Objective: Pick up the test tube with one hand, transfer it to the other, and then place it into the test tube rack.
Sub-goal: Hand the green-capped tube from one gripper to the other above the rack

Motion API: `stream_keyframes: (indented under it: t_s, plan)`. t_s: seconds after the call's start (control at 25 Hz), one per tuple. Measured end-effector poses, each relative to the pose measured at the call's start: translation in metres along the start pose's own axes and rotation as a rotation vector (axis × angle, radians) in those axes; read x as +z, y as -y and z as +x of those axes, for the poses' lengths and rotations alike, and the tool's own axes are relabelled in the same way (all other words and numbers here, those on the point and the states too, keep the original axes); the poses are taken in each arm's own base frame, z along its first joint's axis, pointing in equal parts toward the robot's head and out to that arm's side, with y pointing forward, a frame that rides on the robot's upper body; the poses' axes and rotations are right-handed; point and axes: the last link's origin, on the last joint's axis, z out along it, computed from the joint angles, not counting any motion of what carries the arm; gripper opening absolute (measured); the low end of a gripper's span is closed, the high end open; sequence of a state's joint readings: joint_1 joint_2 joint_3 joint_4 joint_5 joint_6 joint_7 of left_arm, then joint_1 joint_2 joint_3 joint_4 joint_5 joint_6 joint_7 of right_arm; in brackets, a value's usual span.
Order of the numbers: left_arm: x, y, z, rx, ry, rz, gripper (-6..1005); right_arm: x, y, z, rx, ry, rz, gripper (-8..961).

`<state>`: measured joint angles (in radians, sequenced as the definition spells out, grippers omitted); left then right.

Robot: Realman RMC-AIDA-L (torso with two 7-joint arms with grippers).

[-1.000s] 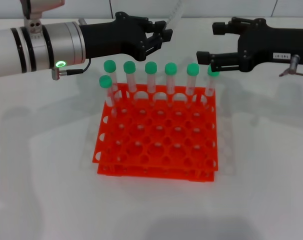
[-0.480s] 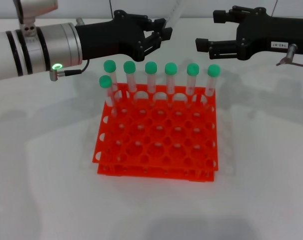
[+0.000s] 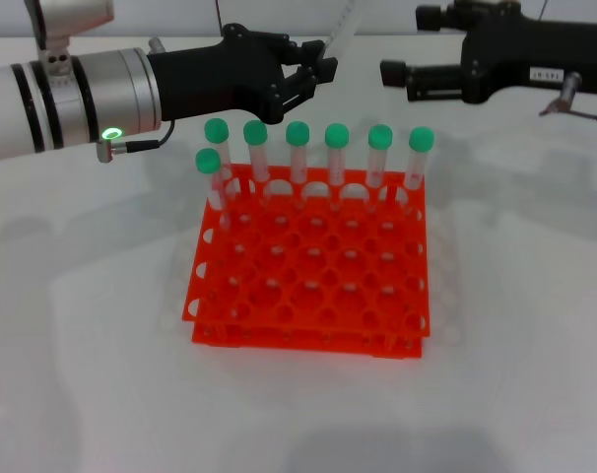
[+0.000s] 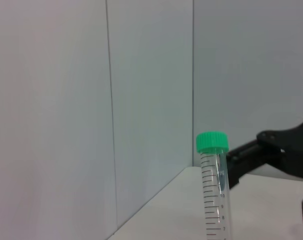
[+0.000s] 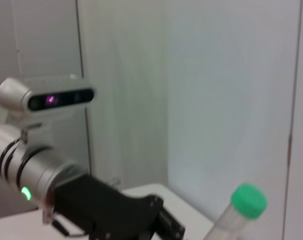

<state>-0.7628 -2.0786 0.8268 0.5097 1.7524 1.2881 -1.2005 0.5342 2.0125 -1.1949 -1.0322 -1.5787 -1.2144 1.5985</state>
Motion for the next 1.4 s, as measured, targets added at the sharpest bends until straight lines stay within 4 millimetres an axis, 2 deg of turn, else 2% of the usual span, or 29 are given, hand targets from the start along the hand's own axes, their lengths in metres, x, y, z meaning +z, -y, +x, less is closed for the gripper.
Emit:
stream_keyframes:
  t_s: [0.24,0.68,1.16,1.4]
  plan:
    - [0.000,0.000,0.000,0.000,0.003,-0.003,191,0.005,0.005,-0.011,0.006,0.046,0.021,848]
    - [0.002,-0.003,0.000,0.001,0.000,-0.016,191,0.019,0.008,-0.017,0.037,0.073,0.005,835]
    - [0.003,-0.003,0.001,0.000,-0.002,-0.016,190,0.021,0.009,-0.022,0.044,0.097,0.002,821]
    - [0.003,-0.003,0.001,0.000,-0.003,-0.017,190,0.021,0.011,-0.021,0.045,0.097,0.016,717]
